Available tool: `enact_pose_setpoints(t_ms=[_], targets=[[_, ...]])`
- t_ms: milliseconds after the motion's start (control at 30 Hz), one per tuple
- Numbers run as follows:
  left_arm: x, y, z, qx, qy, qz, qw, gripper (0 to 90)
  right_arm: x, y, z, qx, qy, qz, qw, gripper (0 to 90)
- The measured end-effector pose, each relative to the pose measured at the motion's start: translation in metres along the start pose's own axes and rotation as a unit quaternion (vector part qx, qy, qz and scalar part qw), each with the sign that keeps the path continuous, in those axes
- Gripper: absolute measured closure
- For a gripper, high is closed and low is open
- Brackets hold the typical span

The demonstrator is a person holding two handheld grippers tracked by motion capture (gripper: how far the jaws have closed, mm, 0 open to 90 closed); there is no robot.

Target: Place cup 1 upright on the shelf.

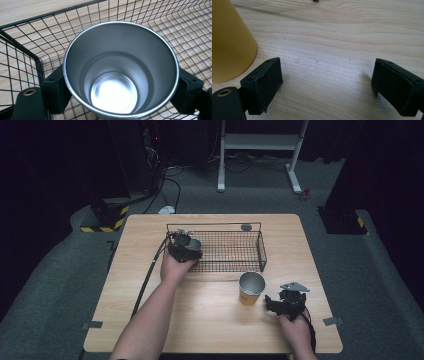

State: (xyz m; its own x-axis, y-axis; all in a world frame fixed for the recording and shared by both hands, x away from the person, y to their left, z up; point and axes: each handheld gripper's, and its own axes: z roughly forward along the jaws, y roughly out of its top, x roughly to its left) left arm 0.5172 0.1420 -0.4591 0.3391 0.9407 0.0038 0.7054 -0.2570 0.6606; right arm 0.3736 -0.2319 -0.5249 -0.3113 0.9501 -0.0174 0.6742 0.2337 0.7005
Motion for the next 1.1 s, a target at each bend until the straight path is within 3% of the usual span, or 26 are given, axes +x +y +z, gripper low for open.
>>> enact_pose_setpoints(t_ms=[400,533,1100], targets=[[-0.009,0.011,0.004,0.0,0.003,0.01,0.9999,18.9,0.0,0.0,0.0,0.0,0.001,0.0,1.0,8.9],[-0.009,0.013,0.005,-0.003,0.006,0.004,1.0,18.9,0.0,0.0,0.0,0.0,0.001,0.0,1.0,8.9],[-0.01,0.014,0.011,0.014,0.021,0.012,0.9996,18.9,0.0,0.0,0.0,0.0,0.001,0.0,1.0,9.0]])
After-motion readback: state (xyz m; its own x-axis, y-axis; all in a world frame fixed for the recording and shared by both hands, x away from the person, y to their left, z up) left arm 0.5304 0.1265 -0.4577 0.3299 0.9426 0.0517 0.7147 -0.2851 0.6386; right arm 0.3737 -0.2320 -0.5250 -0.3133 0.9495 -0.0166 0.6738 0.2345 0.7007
